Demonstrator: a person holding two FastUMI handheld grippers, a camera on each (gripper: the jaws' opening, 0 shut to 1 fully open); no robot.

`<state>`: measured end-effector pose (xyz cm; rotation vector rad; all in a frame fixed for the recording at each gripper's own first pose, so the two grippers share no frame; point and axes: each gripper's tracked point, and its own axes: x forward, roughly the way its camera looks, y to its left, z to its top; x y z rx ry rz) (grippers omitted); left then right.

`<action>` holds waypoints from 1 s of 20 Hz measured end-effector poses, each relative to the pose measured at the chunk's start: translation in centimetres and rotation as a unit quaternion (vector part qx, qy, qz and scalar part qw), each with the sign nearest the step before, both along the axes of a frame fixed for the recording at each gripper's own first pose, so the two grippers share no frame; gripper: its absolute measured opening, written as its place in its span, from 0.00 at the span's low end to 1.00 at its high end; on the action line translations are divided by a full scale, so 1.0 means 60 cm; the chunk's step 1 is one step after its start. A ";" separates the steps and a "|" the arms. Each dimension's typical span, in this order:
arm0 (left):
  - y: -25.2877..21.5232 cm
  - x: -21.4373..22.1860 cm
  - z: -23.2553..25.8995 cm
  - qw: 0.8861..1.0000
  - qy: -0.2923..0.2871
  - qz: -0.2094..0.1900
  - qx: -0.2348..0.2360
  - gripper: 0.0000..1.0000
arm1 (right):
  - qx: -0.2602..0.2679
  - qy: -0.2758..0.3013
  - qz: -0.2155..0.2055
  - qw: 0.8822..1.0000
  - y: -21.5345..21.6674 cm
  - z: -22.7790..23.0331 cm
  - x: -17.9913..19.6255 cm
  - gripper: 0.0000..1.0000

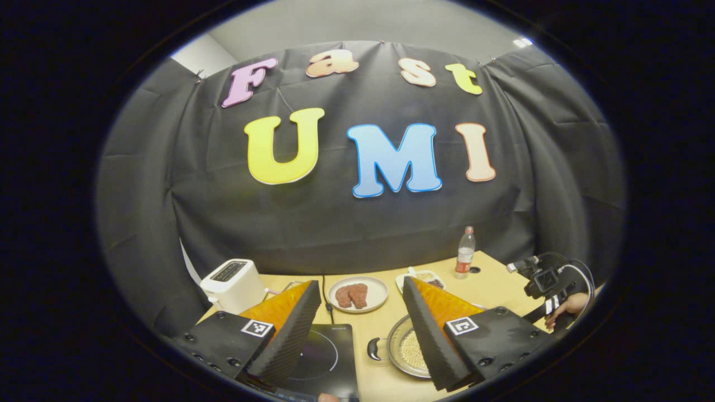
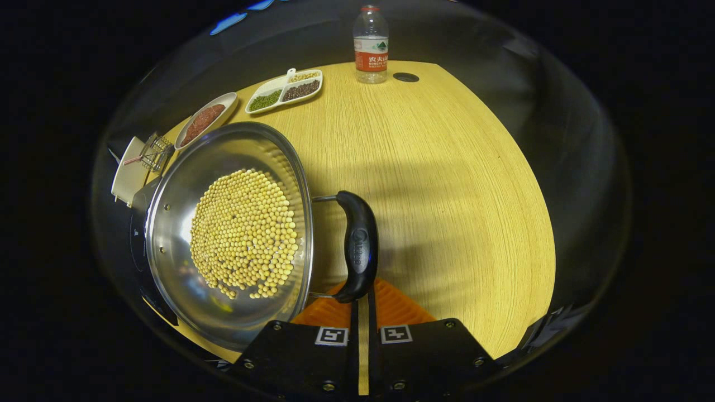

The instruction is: First push the handle of the pot to place it horizontally, then grasp the pot with both hands and set it on the induction cooktop.

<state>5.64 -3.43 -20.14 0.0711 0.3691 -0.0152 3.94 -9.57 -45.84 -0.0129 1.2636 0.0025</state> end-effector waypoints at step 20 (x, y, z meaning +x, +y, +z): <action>-0.037 0.039 -0.374 0.973 0.224 -0.041 -0.040 0.95 | 0.000 -0.210 0.036 0.977 0.003 0.119 0.075 1.00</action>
